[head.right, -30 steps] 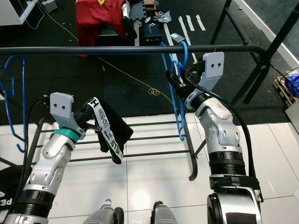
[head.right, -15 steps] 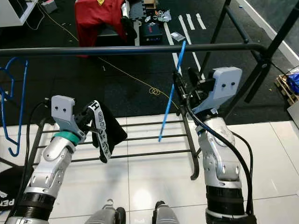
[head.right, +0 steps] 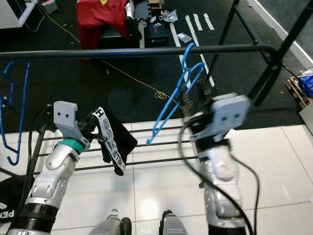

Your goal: Hang hanger

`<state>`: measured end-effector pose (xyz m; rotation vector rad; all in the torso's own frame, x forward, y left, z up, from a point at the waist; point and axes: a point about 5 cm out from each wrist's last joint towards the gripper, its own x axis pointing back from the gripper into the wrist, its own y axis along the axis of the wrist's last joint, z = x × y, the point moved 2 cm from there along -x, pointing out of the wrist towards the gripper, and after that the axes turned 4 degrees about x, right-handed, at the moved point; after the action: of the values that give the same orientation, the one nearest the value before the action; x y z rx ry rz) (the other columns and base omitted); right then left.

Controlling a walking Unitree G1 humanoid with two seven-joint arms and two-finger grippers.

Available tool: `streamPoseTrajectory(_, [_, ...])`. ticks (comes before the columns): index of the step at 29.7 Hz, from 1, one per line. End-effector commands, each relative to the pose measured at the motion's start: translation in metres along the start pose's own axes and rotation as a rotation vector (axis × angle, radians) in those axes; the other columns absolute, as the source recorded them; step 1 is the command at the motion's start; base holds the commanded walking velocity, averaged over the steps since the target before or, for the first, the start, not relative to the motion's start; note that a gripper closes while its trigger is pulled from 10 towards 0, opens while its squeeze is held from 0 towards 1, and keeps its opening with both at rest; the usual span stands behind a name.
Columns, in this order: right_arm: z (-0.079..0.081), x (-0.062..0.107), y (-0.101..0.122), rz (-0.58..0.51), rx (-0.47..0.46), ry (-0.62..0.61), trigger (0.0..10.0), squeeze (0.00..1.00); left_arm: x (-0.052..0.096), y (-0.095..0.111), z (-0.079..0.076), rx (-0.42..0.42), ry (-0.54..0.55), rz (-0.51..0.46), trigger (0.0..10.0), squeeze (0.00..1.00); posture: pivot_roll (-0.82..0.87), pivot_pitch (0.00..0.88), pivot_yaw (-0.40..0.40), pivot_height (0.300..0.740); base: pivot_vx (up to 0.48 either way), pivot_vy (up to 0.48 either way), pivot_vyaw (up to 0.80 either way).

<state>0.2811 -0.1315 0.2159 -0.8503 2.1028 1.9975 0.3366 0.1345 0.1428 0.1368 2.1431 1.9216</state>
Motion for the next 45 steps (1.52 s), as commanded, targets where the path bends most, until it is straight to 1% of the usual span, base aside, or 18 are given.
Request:
streamPoseTrajectory(1, [0.013,0.004,-0.013,0.066,-0.048,0.069,10.0,0.0,0.003,-0.005,0.003,-0.004,0.017,0.007,10.0,0.0,-0.01,0.134,0.1,0.74,0.0,0.0,0.0])
streamPoseTrajectory(2, [0.023,0.005,-0.019,0.1,-0.068,0.126,10.0,0.0,0.003,-0.005,0.003,-0.004,0.022,0.004,10.0,0.0,-0.01,0.131,0.096,0.74,0.0,0.0,0.0])
streamPoseTrajectory(4, [0.023,0.005,-0.019,0.1,-0.068,0.126,10.0,0.0,0.003,-0.005,0.003,-0.004,0.022,0.004,10.0,0.0,-0.01,0.131,0.096,0.74,0.0,0.0,0.0])
streamPoseTrajectory(7, [0.042,0.007,-0.029,0.166,-0.091,0.234,10.0,0.0,0.005,-0.004,0.007,-0.002,0.056,-0.005,10.0,0.0,-0.01,0.124,0.083,0.74,0.0,0.0,0.0])
streamPoseTrajectory(10, [0.048,0.009,-0.036,0.216,-0.108,0.267,10.0,0.0,0.006,-0.004,0.013,-0.003,0.086,-0.009,10.0,0.0,-0.01,0.119,0.076,0.74,0.0,0.0,0.0])
streamPoseTrajectory(14, [0.048,0.011,-0.04,0.237,-0.108,0.267,10.0,0.0,0.007,-0.005,0.015,-0.006,0.091,-0.005,10.0,0.0,-0.01,0.117,0.073,0.74,0.0,0.0,0.0])
streamPoseTrajectory(17, [0.046,0.03,-0.073,0.416,-0.137,0.283,10.0,0.0,0.013,-0.014,0.02,-0.05,0.082,0.047,10.0,0.0,-0.01,0.104,0.073,0.74,0.0,0.0,0.0])
streamPoseTrajectory(23, [0.046,0.037,-0.083,0.469,-0.157,0.296,10.0,0.0,0.015,-0.018,0.021,-0.06,0.081,0.063,10.0,0.0,-0.01,0.104,0.073,0.74,0.0,0.0,0.0])
streamPoseTrajectory(24, [0.044,0.052,-0.1,0.55,-0.166,0.315,10.0,0.0,0.02,-0.026,0.025,-0.091,0.088,0.101,10.0,0.0,-0.01,0.094,0.071,0.74,0.0,0.0,0.0])
streamPoseTrajectory(27, [0.044,0.052,-0.1,0.55,-0.166,0.315,10.0,0.0,0.02,-0.026,0.025,-0.091,0.088,0.101,10.0,0.0,-0.01,0.094,0.071,0.74,0.0,0.0,0.0])
streamPoseTrajectory(28, [0.042,0.069,-0.116,0.641,-0.187,0.338,10.0,0.0,0.027,-0.04,0.031,-0.123,0.11,0.164,10.0,0.0,-0.01,0.092,0.068,0.74,0.0,0.0,0.0])
streamPoseTrajectory(29, [0.042,0.069,-0.116,0.641,-0.187,0.338,10.0,0.0,0.027,-0.04,0.031,-0.123,0.11,0.164,10.0,0.0,-0.01,0.092,0.068,0.74,0.0,0.0,0.0])
streamPoseTrajectory(30, [0.035,0.086,-0.133,0.733,-0.193,0.315,10.0,0.0,0.035,-0.056,0.035,-0.137,0.122,0.231,10.0,0.0,-0.01,0.086,0.065,0.74,0.0,0.0,0.0])
streamPoseTrajectory(32, [0.035,0.086,-0.133,0.733,-0.193,0.315,10.0,0.0,0.035,-0.056,0.035,-0.137,0.122,0.231,10.0,0.0,-0.01,0.086,0.065,0.74,0.0,0.0,0.0])
streamPoseTrajectory(35, [0.024,0.104,-0.154,0.839,-0.209,0.225,10.0,0.0,0.048,-0.082,0.037,-0.114,0.151,0.326,10.0,0.0,-0.01,0.083,0.063,0.74,0.0,0.0,0.0])
streamPoseTrajectory(37, [0.024,0.104,-0.154,0.839,-0.209,0.225,10.0,0.0,0.048,-0.082,0.037,-0.114,0.151,0.326,10.0,0.0,-0.01,0.083,0.063,0.74,0.0,0.0,0.0])
streamPoseTrajectory(39, [0.021,0.104,-0.161,0.844,-0.224,0.133,10.0,0.0,0.054,-0.093,0.034,-0.069,0.163,0.354,10.0,0.0,-0.01,0.089,0.061,0.74,0.0,0.0,0.0])
streamPoseTrajectory(45, [0.015,0.09,-0.157,0.764,-0.214,0.051,10.0,0.0,0.048,-0.087,0.029,-0.012,0.154,0.31,10.0,0.0,-0.01,0.1,0.057,0.74,0.0,0.0,0.0])
